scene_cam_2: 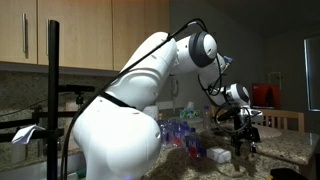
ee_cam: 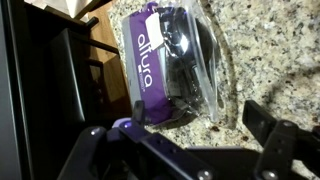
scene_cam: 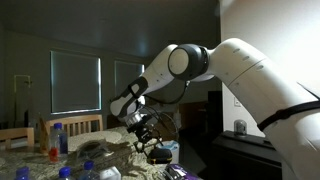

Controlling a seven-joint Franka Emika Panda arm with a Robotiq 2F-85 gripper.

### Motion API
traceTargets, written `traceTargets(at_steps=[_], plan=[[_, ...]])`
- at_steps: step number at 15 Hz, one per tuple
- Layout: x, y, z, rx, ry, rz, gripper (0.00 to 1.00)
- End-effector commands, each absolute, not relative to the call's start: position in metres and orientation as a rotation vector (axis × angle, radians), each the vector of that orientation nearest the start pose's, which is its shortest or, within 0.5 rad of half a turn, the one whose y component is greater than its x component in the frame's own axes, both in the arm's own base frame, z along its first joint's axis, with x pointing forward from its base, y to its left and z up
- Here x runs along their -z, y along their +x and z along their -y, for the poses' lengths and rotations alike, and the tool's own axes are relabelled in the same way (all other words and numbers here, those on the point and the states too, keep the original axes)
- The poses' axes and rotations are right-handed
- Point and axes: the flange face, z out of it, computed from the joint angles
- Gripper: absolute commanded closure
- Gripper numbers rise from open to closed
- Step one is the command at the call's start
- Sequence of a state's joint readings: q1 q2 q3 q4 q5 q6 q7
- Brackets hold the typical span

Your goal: Put the cable on the lower counter on the upper counter and then put the case on the upper counter on the lower counter

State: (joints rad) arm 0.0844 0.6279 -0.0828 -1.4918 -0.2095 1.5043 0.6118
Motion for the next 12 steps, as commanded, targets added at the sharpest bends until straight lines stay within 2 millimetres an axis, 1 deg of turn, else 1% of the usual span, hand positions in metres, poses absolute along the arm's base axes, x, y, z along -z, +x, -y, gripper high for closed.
traceTargets(at_steps=[1, 3, 4, 5, 7, 9, 12], plan=[[-0.298, 0.632, 0.010, -0.784, -3.329, -0.926, 0.00], [-0.317, 0.636, 0.001, -0.698, -3.306, -0.887, 0.00], [-0.328, 0.635, -0.004, -0.679, -3.261, -0.856, 0.00], [-0.342, 0.635, -0.009, -0.661, -3.192, -0.870, 0.00], [-0.367, 0.632, -0.028, -0.628, -3.101, -0.857, 0.00], [-0.390, 0.630, -0.049, -0.567, -3.026, -0.808, 0.00], [-0.418, 0.628, -0.074, -0.445, -2.966, -0.675, 0.00]])
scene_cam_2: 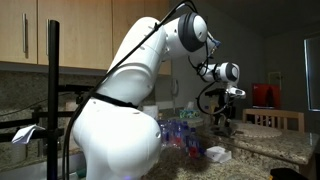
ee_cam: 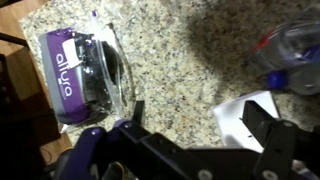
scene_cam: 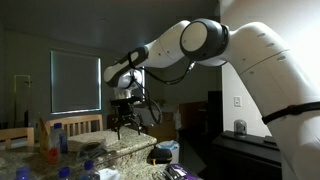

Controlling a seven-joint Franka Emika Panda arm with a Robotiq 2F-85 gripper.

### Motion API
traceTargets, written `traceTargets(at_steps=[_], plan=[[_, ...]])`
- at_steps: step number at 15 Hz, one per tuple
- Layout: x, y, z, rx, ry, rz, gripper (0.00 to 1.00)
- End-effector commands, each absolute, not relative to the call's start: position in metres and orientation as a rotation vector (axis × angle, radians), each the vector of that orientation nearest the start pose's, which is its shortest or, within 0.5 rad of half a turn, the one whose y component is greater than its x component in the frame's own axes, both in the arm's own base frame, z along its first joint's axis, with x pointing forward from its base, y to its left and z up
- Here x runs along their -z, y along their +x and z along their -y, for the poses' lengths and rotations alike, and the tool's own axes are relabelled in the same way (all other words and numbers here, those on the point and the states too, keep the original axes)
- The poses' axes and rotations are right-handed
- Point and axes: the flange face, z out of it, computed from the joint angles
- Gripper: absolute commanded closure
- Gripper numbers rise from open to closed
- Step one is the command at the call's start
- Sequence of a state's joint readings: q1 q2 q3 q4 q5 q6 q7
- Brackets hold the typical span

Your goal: Put the cable on the lower counter on the upper counter and then put the case on the upper counter on the lower counter

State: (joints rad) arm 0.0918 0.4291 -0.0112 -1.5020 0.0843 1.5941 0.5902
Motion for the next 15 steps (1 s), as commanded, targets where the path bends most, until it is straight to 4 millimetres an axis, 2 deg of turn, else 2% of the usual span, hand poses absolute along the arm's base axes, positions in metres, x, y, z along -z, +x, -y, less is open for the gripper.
traceTargets(at_steps=[1, 4, 7, 11, 15], plan=[[-0.424, 0.628, -0.079, -0.403, -2.967, -0.649, 0.00], [-0.432, 0.638, -0.069, -0.267, -2.965, -0.745, 0.00], [-0.437, 0.656, -0.035, -0.075, -2.929, -0.936, 0.00], [-0.433, 0.675, 0.045, 0.065, -2.866, -1.176, 0.00], [-0.432, 0.677, 0.132, 0.229, -2.804, -1.437, 0.00]])
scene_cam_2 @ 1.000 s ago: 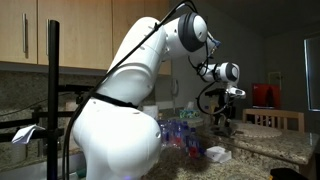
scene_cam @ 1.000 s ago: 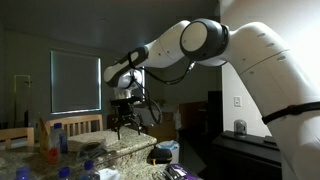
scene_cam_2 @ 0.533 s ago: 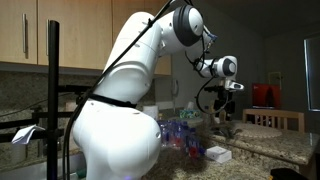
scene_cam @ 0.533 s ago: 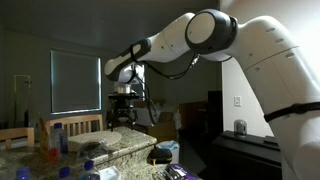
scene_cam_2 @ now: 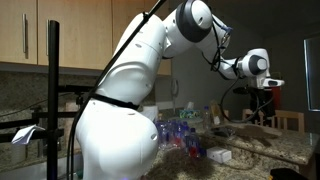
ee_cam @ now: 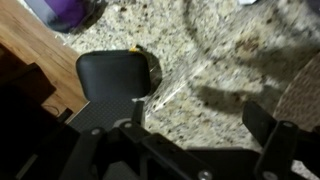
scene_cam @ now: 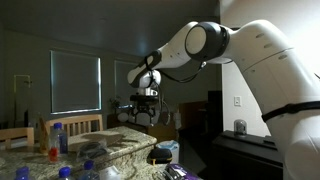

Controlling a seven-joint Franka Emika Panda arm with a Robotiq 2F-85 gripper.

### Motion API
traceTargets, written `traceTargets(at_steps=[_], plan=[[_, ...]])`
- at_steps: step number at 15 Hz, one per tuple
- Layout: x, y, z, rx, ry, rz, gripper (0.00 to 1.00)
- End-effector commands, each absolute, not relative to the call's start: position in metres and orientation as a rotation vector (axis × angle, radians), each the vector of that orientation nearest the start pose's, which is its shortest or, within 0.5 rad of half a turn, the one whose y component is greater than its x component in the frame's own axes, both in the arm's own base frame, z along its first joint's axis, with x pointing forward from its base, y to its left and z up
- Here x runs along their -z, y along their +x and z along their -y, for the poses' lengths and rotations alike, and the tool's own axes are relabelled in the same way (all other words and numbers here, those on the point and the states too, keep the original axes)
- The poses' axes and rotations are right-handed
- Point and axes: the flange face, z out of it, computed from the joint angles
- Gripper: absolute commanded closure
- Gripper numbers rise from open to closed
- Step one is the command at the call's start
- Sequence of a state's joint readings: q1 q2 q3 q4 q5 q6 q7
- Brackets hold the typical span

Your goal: Put the cable on the lower counter on the upper counter and then put the case on the upper counter on the lower counter

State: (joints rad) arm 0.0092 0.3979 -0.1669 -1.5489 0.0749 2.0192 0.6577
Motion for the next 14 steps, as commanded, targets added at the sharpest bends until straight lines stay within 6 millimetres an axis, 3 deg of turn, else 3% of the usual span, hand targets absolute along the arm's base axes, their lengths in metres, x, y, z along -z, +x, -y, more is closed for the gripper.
traceTargets(at_steps=[1, 3, 5, 8, 11, 14], plan=[[-0.433, 0.675, 0.151, 0.278, -2.778, -1.503, 0.00], [-0.430, 0.672, 0.184, 0.379, -2.741, -1.630, 0.00], [-0.406, 0.671, 0.214, 0.439, -2.705, -1.777, 0.00], [-0.355, 0.658, 0.252, 0.432, -2.641, -2.024, 0.00], [-0.317, 0.642, 0.277, 0.405, -2.545, -2.283, 0.00], [-0.294, 0.629, 0.285, 0.372, -2.402, -2.536, 0.00]])
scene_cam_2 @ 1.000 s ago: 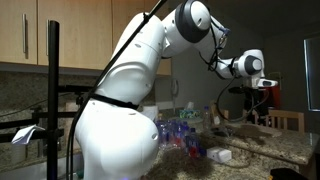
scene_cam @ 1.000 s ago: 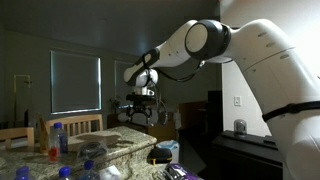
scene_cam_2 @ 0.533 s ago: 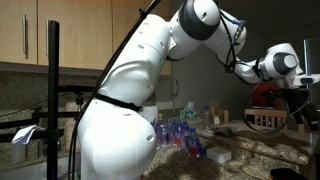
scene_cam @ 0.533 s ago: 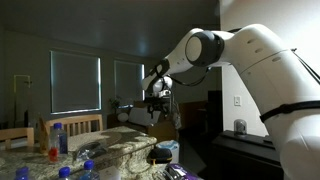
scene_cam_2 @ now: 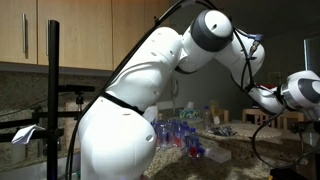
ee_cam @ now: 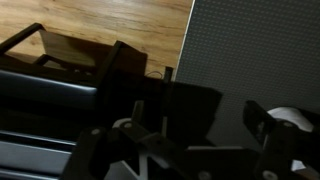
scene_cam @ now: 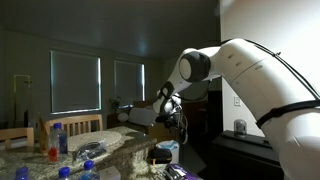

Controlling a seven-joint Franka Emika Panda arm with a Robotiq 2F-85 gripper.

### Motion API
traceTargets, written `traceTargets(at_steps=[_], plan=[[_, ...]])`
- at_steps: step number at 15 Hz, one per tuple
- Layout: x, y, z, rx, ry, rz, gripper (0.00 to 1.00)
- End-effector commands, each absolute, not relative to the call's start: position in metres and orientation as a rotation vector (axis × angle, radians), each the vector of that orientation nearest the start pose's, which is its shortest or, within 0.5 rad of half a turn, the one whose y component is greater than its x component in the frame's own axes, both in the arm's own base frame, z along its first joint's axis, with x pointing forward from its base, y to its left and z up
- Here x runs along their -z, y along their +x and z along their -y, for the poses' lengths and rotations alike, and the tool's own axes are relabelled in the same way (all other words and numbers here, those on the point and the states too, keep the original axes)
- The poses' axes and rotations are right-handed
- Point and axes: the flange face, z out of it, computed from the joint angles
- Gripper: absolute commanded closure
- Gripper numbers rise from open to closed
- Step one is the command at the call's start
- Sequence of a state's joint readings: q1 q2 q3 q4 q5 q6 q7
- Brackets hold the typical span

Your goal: Put the cable on the lower counter on the upper counter and then put the case on the upper counter on the lower counter

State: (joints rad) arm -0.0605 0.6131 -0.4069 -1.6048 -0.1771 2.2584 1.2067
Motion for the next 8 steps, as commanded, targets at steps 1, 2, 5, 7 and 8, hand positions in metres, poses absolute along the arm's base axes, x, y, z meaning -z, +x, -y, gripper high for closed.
traceTargets(at_steps=[1, 2, 5, 7, 8], plan=[[-0.292, 0.626, 0.291, 0.365, -2.345, -2.614, 0.00], [-0.288, 0.623, 0.290, 0.341, -2.303, -2.666, 0.00], [-0.282, 0.614, 0.284, 0.228, -2.221, -2.751, 0.00], [-0.277, 0.609, 0.279, 0.167, -2.197, -2.789, 0.00], [-0.273, 0.608, 0.273, 0.138, -2.191, -2.801, 0.00]])
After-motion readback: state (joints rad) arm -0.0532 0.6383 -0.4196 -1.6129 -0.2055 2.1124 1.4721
